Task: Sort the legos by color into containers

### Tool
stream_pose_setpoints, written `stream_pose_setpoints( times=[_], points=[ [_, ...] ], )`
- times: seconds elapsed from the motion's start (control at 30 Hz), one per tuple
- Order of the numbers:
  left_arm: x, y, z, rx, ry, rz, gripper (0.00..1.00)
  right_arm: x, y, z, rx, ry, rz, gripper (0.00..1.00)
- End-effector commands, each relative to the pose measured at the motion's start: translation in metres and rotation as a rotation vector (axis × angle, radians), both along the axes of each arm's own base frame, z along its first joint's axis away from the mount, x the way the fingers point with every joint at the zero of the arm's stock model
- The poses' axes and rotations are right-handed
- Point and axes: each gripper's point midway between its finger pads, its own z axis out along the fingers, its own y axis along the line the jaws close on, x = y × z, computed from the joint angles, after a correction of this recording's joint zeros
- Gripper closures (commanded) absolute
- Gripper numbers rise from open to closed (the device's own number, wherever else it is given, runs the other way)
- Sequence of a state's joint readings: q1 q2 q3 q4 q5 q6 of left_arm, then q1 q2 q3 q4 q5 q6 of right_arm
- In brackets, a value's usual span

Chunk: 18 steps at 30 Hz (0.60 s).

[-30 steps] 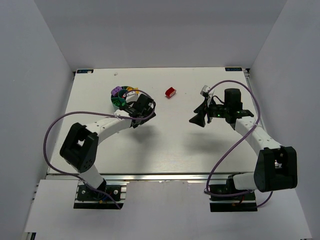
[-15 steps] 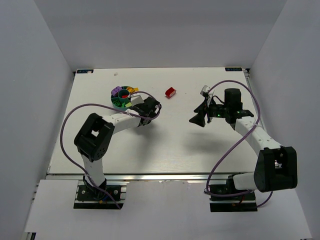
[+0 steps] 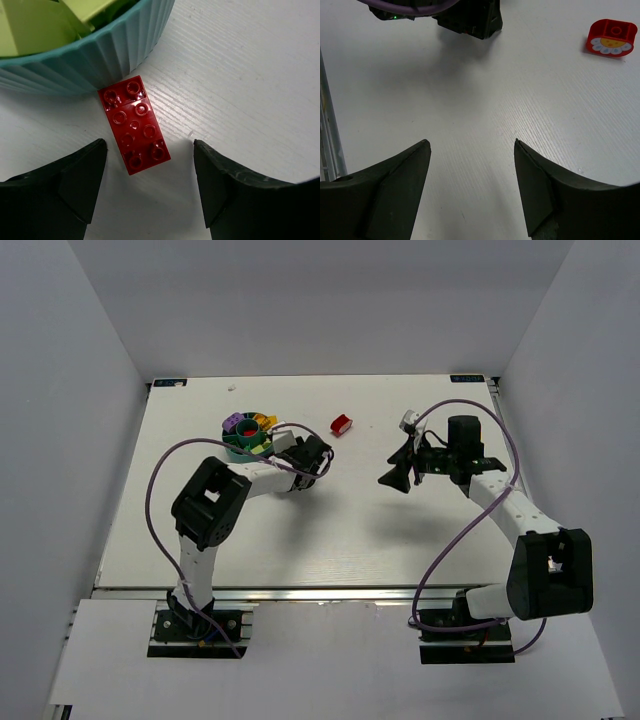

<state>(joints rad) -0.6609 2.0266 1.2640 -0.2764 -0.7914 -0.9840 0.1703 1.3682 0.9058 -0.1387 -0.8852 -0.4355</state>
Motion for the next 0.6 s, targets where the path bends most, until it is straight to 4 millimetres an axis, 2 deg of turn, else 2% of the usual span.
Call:
stream_pose_setpoints(
  times=[0.0, 0.23, 0.5, 0.57],
  points=[
    [0.010, -0.001, 0.018, 0.029, -0.059, 0.023, 0.21, 0.006, -0.001, 0.015, 0.003, -0.053, 0.014, 0.27],
    [0.014, 0.001, 0.011, 0.068, -0.054, 0.022, 0.27, 0.007, -0.002, 0.015, 0.001, -0.049, 0.012, 0.27],
    [0.006, 0.000, 0.006, 0.037, -0.043, -0.001, 0.48, 0.007, -0.002, 0.016, 0.002, -0.048, 0.011, 0.27],
    [0.005, -0.006, 0.012, 0.008, -0.049, -0.021, 0.53, 0.006, -0.002, 0.015, 0.002, -0.047, 0.011, 0.27]
  ],
)
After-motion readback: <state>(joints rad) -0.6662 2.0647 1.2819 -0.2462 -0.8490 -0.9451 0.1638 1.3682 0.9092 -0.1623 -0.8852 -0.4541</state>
